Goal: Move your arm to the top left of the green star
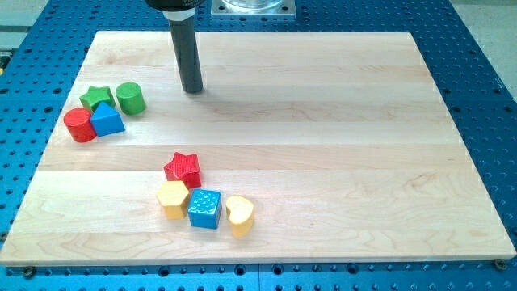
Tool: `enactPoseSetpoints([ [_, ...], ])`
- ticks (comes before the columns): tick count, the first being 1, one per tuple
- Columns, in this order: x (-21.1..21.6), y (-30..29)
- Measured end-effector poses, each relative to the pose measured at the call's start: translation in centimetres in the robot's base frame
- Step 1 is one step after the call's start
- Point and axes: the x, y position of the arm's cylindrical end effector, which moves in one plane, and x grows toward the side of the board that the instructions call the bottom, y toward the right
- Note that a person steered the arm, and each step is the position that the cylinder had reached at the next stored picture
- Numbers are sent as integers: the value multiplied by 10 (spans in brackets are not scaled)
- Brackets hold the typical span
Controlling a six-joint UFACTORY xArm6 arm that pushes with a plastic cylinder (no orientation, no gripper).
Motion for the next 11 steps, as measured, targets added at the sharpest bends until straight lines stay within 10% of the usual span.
enactPoseSetpoints([
  [6,-6,-4],
  [9,-34,-199],
  [11,-14,-200],
])
